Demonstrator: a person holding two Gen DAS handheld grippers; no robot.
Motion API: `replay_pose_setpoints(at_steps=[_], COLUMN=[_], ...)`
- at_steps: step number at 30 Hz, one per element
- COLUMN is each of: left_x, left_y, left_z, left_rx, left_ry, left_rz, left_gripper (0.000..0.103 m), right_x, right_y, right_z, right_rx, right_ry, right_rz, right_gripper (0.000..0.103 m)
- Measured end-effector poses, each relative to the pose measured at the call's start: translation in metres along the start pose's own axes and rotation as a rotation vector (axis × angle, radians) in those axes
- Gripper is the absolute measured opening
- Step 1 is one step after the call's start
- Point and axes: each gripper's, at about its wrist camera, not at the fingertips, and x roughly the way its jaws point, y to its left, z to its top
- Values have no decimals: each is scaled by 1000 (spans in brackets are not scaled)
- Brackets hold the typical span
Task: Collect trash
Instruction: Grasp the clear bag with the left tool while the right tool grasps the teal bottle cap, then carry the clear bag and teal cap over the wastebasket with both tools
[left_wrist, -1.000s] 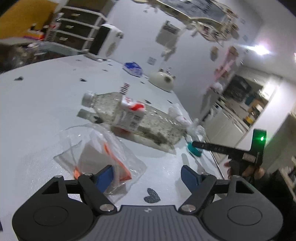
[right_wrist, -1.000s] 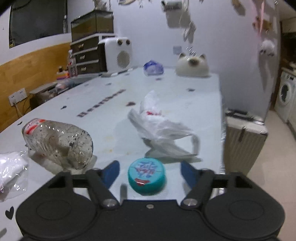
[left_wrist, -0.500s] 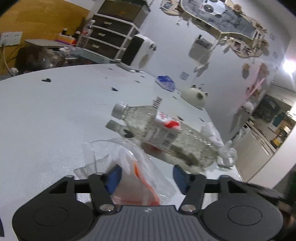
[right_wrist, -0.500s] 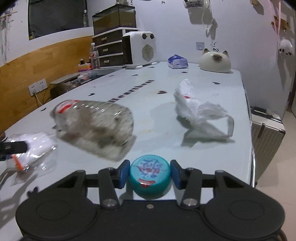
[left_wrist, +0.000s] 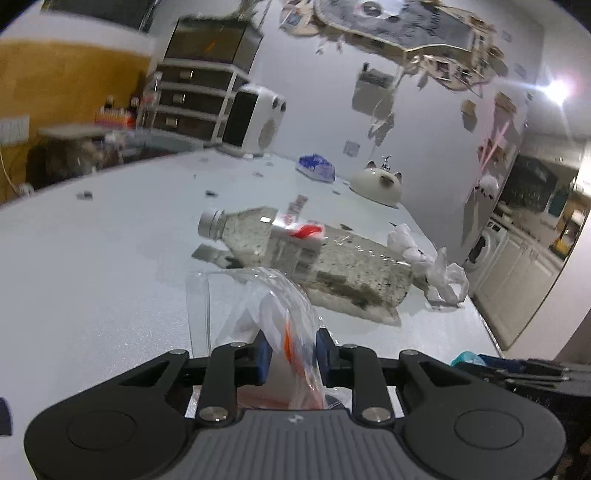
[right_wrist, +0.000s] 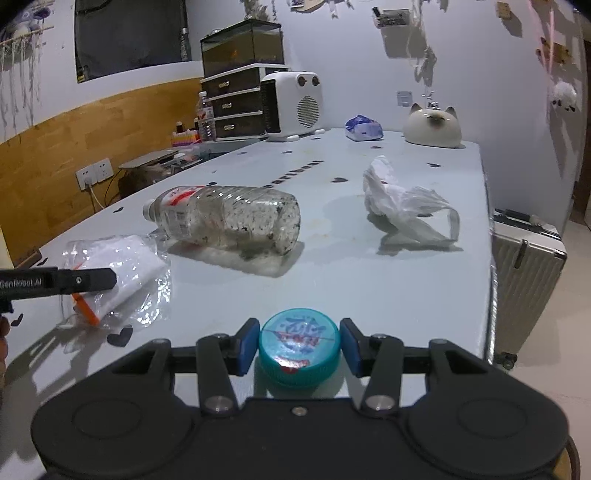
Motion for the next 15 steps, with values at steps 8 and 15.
replay_pose_setpoints(at_steps=[8,15], left_x=[-30,-44], left_y=[-45,-77], left_z=[-14,-26], left_rx=[127,182], left_ry=[-47,-63], left_rz=[43,20], left_gripper=[14,12], right_x=[-27,-54], right_y=[-6,-15], right_z=[-13,-22], right_rx=[41,58], right_ry=[-1,-32], right_rz=[-34,-31], right_gripper=[48,48])
